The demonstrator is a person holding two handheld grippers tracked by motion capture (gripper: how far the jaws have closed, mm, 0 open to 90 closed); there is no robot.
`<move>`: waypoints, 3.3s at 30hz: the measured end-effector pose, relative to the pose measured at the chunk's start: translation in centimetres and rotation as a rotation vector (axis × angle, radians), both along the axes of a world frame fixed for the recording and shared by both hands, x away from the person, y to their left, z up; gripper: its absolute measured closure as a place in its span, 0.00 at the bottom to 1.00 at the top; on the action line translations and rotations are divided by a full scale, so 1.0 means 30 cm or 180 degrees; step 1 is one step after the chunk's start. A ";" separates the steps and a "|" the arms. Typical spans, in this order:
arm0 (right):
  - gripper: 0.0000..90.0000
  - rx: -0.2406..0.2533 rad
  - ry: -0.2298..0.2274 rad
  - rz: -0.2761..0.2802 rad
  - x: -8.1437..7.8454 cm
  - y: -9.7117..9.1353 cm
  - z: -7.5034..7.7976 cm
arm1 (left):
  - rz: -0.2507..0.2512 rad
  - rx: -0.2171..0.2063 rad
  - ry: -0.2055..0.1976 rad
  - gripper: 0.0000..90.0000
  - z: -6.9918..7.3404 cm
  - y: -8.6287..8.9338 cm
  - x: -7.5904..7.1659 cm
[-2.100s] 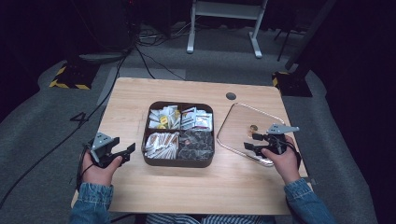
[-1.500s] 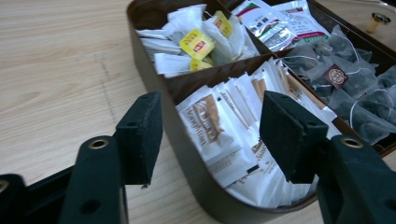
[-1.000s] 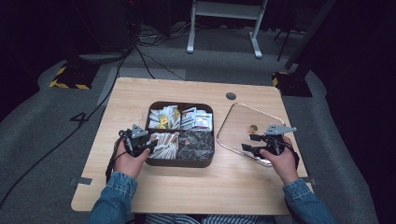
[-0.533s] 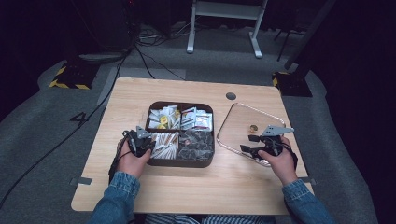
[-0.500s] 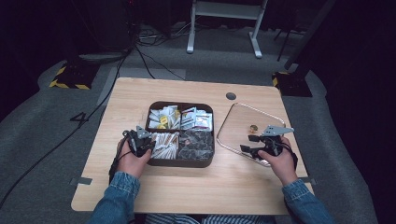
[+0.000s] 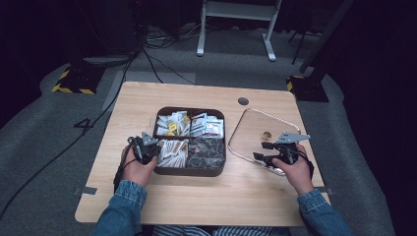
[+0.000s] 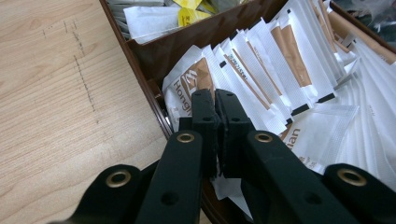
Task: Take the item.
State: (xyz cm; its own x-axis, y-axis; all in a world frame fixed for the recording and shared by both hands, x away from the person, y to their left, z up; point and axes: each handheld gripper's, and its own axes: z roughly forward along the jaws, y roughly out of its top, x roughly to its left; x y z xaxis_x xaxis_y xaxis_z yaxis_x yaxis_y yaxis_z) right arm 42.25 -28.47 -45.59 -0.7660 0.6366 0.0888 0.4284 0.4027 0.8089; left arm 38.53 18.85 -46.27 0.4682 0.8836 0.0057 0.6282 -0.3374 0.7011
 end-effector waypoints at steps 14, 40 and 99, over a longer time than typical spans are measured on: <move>0.40 0.0019 0.0037 -0.0004 0.008 -0.002 -0.010 | -0.0130 -0.0505 -0.0307 0.98 0.072 0.052 -0.040; 0.39 0.0050 0.0025 -0.0057 0.011 -0.020 -0.006 | -0.0695 -0.1089 -0.0501 0.98 0.166 0.023 -0.140; 0.37 0.0147 0.0064 -0.0043 0.011 -0.028 -0.007 | -0.2317 -0.0825 0.0282 0.98 -0.026 -0.347 -0.232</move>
